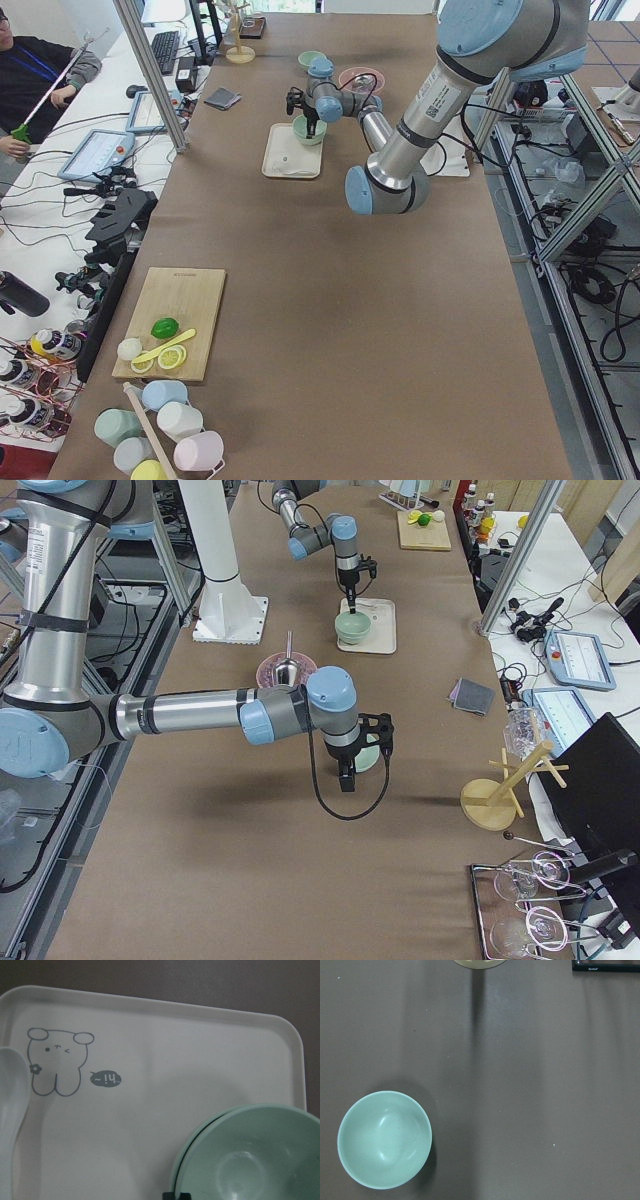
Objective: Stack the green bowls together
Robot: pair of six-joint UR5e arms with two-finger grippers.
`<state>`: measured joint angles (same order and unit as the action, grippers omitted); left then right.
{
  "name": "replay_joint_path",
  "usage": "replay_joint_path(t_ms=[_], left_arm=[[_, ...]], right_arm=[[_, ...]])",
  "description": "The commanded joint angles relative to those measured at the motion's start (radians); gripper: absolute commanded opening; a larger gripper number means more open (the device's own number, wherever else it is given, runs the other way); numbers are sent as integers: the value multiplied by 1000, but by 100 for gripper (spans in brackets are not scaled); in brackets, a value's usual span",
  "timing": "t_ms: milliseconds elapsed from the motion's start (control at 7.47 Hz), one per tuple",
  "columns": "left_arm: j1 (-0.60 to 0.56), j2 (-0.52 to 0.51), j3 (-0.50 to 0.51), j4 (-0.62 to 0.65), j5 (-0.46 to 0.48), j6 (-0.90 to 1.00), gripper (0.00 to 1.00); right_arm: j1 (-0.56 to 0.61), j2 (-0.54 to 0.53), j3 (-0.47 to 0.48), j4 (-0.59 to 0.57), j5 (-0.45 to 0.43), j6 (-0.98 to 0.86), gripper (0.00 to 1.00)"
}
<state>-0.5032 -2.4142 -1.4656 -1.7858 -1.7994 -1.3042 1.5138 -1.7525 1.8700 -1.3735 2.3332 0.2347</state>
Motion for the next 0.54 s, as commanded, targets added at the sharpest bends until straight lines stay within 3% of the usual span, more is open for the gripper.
replay_joint_path(t_ms=[0,402], left_arm=[[0,1,-1,0,0,2,0],[0,1,-5,0,0,3,0]], right_arm=[[0,-4,0,1,0,0,100],[0,-4,0,1,0,0,100]])
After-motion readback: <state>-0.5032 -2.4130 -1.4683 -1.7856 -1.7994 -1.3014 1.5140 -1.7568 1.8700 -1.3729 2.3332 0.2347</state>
